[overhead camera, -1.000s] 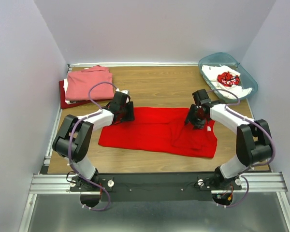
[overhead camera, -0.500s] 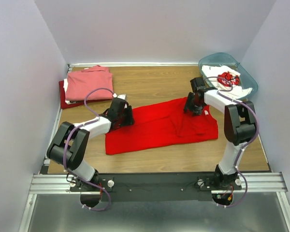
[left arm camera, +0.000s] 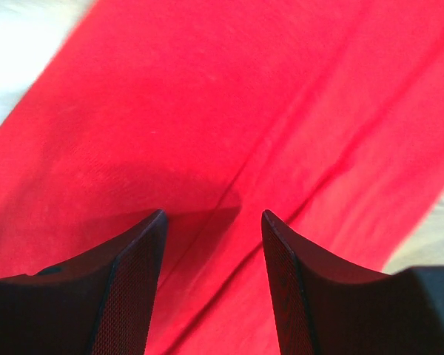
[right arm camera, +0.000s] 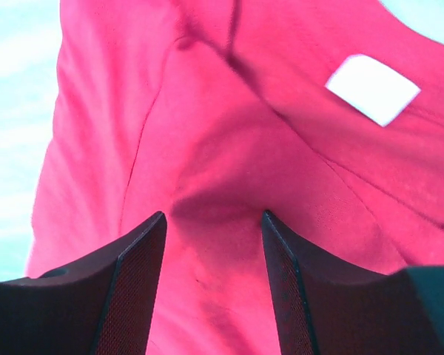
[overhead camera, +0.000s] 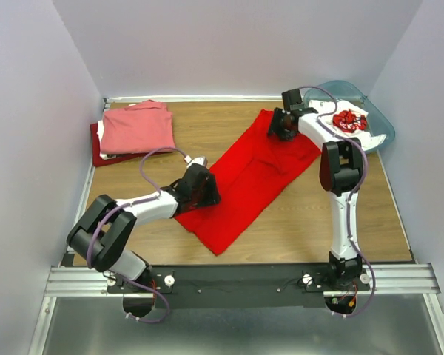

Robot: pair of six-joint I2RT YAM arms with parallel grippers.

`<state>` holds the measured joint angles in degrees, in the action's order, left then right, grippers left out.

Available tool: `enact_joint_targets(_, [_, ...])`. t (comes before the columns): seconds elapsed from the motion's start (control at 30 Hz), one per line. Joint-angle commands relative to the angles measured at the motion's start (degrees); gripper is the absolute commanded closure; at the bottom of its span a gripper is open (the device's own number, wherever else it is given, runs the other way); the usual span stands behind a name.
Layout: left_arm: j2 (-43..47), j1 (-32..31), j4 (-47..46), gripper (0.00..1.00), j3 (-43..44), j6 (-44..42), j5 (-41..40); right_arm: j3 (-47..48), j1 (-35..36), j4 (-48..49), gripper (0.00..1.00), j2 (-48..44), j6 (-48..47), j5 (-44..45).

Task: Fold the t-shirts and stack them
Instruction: Fold the tshirt

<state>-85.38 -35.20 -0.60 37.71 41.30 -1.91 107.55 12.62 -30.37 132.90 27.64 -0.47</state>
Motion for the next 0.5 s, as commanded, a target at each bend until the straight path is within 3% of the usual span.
enact_joint_targets(0.0, [-3.1, -5.2, 6.2, 0.37, -2.8, 5.3, 0.7, 6.2, -0.1, -3.0, 0.38, 11.1, -2.1, -6.0])
enact_joint_targets(0.27, [-2.8, -13.7, 6.2, 0.37, -0.5, 9.9, 4.7, 21.0, 0.0, -3.4, 0.37, 19.8, -0.3, -11.6])
enact_joint_targets(0.47, [-4.8, -17.1, 3.2, 0.37, 1.7, 11.6, 7.1, 26.6, 1.2, -3.4, 0.36, 23.4, -0.1, -15.1])
